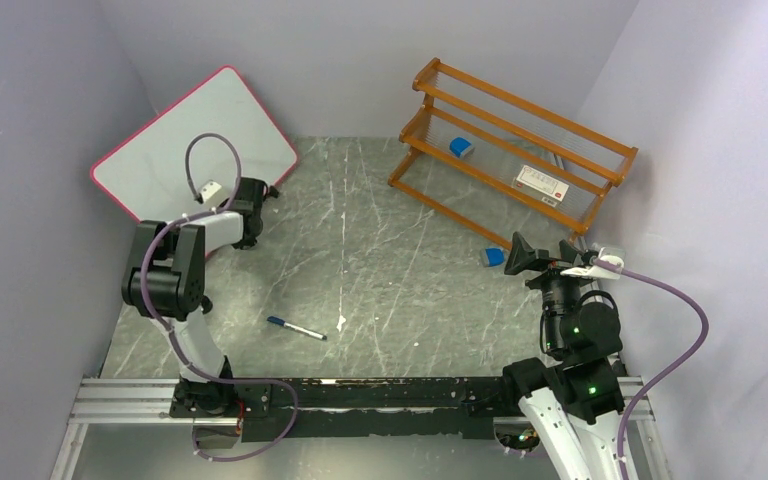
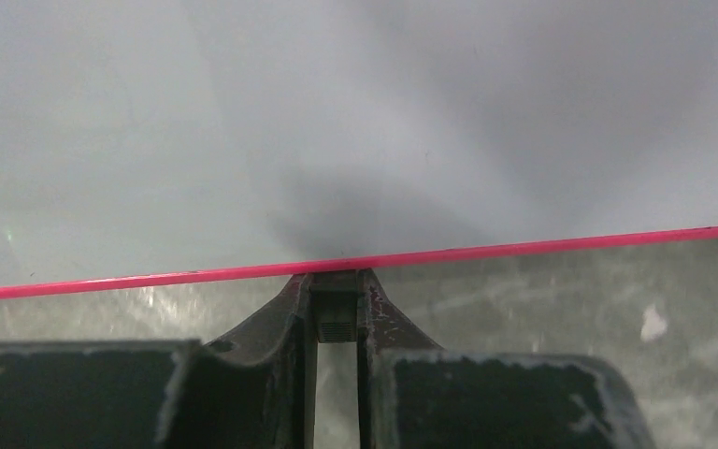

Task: Write a sentence on the whiteboard
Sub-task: Move the whiteboard to the center of the board, then open the whiteboard marker at the center of the board.

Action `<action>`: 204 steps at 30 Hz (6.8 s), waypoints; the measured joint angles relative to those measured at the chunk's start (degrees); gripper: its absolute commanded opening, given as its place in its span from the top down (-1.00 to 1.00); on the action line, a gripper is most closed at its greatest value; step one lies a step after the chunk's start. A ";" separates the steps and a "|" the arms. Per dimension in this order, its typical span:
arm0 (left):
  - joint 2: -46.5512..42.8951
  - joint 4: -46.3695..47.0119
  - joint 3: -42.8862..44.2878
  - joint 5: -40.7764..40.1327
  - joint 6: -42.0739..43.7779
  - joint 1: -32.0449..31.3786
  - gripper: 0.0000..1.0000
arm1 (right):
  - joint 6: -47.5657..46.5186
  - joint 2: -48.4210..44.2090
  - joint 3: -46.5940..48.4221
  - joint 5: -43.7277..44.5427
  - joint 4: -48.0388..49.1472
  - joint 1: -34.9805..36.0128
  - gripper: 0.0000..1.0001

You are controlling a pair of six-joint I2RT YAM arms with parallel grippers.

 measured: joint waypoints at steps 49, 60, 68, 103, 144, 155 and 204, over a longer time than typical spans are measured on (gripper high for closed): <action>-11.52 -10.25 -11.85 -3.54 -25.83 -56.61 0.82 | 0.00 -0.85 0.00 -3.41 0.39 1.42 -1.00; -6.73 -11.76 -5.40 -2.71 -27.12 -57.75 -0.11 | 0.00 -0.92 0.00 -3.43 0.35 1.92 -1.00; -12.94 -16.15 -5.38 -1.18 -26.03 -60.13 -0.45 | 0.00 -1.05 0.00 -3.43 0.37 1.92 -1.00; -46.10 -39.12 -22.77 13.07 -30.05 -40.74 -0.06 | -0.22 -0.57 -0.02 -3.63 0.37 1.97 -1.00; -36.35 -32.98 -26.67 15.69 -27.43 -35.67 0.62 | -0.22 -0.57 -0.74 -3.45 0.42 2.69 -1.00; -41.90 -34.18 -28.20 17.05 -27.04 -35.67 0.90 | -0.20 -0.33 -0.74 -4.42 0.44 2.73 -1.00; -51.60 -4.57 -5.66 19.45 -27.82 -37.64 0.90 | 15.65 32.94 1.95 -30.49 25.88 27.04 -1.00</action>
